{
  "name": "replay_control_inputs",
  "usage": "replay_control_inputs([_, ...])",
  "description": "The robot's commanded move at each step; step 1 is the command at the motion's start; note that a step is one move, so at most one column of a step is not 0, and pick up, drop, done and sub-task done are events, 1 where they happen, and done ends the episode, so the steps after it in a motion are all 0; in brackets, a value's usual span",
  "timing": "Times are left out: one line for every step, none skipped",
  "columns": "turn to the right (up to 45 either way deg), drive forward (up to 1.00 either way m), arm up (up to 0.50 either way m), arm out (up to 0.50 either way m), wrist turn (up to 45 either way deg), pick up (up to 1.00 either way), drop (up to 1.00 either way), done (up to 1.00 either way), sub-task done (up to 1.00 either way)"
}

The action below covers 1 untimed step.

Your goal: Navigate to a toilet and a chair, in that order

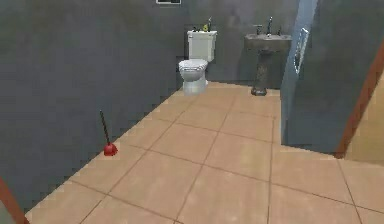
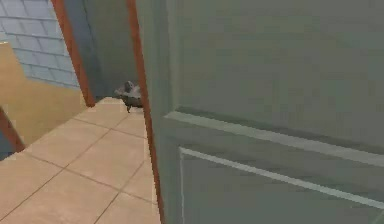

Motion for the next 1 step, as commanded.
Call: replay_control_inputs([0.0, 1.00, 0.00, 0.00, 0.0, 0.00, 0.00, 0.00, 0.00])
